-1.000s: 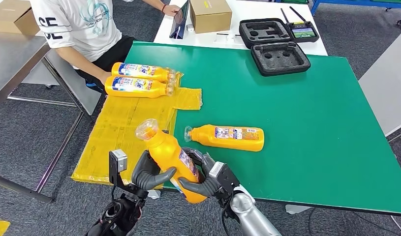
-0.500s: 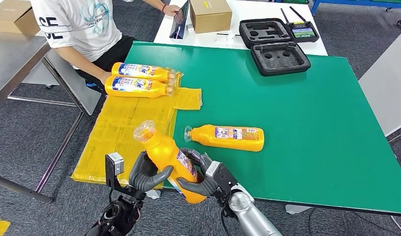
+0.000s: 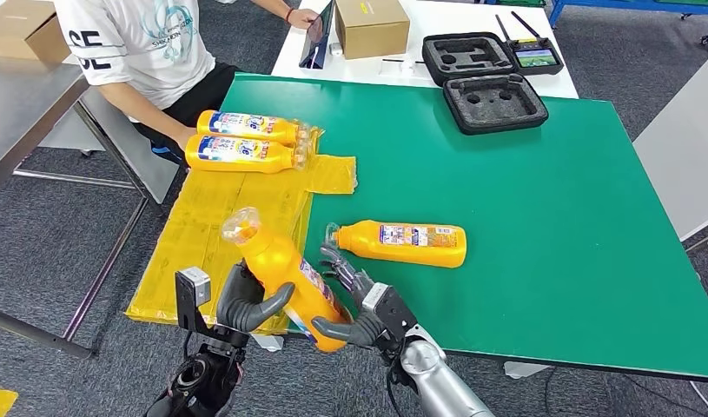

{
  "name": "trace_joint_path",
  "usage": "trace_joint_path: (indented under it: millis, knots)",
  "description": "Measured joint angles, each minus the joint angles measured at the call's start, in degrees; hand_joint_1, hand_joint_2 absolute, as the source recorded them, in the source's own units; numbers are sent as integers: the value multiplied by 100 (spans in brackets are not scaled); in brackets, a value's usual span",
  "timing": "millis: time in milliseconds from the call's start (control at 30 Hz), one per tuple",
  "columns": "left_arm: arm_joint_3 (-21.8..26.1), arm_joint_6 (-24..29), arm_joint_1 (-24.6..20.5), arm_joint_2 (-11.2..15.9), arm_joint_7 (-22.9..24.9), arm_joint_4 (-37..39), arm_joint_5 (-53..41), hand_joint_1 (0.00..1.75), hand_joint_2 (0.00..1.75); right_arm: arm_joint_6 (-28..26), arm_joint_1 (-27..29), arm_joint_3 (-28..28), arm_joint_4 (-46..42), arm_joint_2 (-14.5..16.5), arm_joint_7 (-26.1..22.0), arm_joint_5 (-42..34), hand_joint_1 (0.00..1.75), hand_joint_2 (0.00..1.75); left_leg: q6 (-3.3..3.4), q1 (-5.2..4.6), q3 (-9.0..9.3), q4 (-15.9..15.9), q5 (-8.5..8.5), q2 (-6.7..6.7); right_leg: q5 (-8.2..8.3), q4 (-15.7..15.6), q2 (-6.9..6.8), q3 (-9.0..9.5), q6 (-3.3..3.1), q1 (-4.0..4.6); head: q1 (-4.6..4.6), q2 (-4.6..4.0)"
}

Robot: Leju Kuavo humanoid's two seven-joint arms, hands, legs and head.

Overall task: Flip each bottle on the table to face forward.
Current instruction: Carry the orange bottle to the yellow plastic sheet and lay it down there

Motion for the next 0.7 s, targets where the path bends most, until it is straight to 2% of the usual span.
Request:
trace_joint_path:
  millis: [167,333,433,533,600,700]
  knots:
    - [166,431,-25,17,-140,-63,-195,175,175,23,112,-27,-345,9,-4,-242,0,0,0,0,0,0,0,0,0,0,0,0,0,0,0,0]
    - [308,565,-37,33,-167,-107,-225,175,175,19,225,-30,-692,8,-6,-306,0,0,0,0,0,0,0,0,0,0,0,-1,0,-1,1,0]
    - [368,849,-50,47,-349,-142,-455,175,175,39,269,-26,-866,3,-6,-422,0,0,0,0,0,0,0,0,0,0,0,-2,0,0,1,0]
    - [425,1564,-178,130,-597,-220,-1470,175,175,101,363,-7,-1199,-13,-6,-705,0,0,-1,0,0,0,2,-1,0,0,-1,-2,0,0,0,0]
    - [444,1979,-351,231,-499,-237,-2418,175,175,157,472,9,-1570,-18,-7,-993,0,0,-2,1,0,0,2,-2,0,1,-2,-2,0,0,0,0]
    - [424,2162,-678,379,-201,-90,-3489,175,175,287,621,29,-2169,-18,-9,-1314,0,0,-3,1,1,0,3,-1,0,1,-1,-3,-1,1,1,0]
